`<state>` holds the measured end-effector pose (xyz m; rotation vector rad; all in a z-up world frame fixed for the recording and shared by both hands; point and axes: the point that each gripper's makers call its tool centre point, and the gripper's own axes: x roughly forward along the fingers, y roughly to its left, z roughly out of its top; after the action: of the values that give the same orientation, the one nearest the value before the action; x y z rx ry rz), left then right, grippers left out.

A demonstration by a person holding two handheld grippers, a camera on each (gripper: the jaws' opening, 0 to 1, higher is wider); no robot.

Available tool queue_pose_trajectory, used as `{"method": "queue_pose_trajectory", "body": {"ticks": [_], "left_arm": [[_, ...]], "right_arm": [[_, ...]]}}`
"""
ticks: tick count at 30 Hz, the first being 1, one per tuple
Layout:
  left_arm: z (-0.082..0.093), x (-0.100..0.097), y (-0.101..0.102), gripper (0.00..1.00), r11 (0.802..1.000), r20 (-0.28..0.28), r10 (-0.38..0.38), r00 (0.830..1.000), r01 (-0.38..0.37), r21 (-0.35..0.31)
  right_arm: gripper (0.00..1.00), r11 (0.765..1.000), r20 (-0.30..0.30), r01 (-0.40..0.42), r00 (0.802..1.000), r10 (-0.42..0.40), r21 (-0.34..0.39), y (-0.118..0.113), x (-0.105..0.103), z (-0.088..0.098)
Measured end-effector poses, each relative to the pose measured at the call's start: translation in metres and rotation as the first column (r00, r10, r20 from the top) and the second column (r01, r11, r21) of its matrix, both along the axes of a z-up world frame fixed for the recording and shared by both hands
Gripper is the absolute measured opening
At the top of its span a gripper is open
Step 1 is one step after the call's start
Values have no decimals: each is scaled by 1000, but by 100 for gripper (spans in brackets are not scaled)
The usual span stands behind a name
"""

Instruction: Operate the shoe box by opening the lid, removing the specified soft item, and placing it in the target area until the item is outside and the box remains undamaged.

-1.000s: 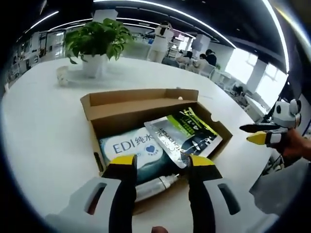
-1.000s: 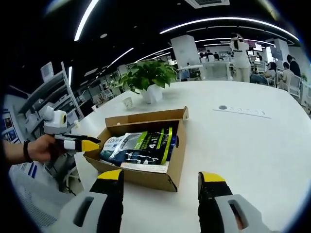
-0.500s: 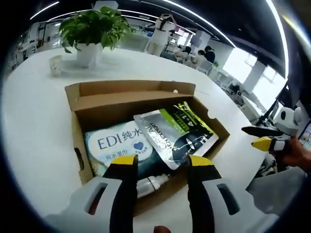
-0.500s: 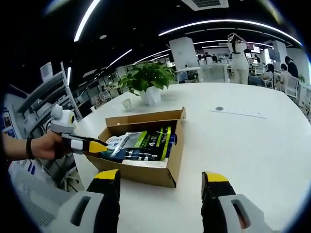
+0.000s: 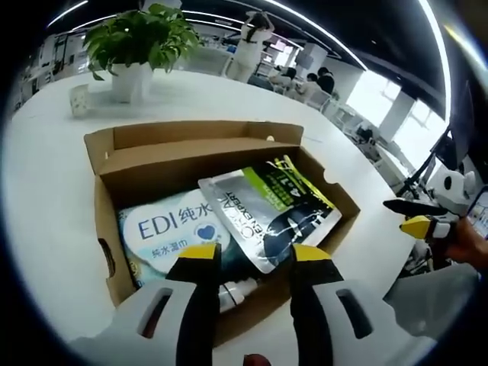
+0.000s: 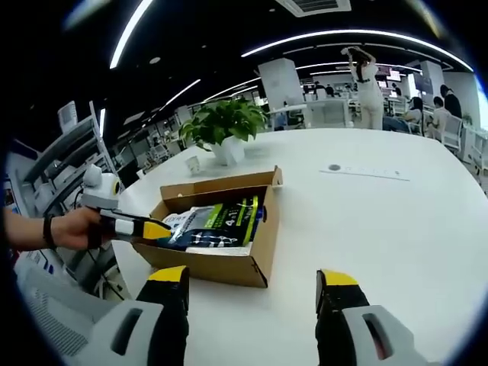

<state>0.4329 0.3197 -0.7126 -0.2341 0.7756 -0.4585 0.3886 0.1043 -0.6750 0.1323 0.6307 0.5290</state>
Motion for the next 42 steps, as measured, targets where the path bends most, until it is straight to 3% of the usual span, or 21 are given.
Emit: {"method": "queue_pose_trajectory", "body": {"ticks": [16, 20, 25, 32, 42], "left_arm": [[-12, 5, -15, 27, 999, -86, -32, 996, 30, -25], [-16, 5, -17, 24, 997, -143, -5, 990, -7, -82], [-19, 11, -14, 19, 992, -171, 28, 985, -48, -113], [-21, 13, -17, 15, 987, -187, 47, 981, -75, -143], [-20, 15, -10, 0, 985, -190, 84, 978, -111, -132]], "right_arm": [[66, 1000, 0, 13, 1000, -13, 2, -5, 1, 1], [66, 1000, -2, 12, 1000, -12, 1, -5, 0, 1], [66, 1000, -5, 9, 1000, -9, 0, -3, 0, 0], [66, 1000, -10, -2, 1000, 2, -6, 1, 0, -1], [65, 999, -21, -33, 999, 33, -14, 14, 4, -2]]}}
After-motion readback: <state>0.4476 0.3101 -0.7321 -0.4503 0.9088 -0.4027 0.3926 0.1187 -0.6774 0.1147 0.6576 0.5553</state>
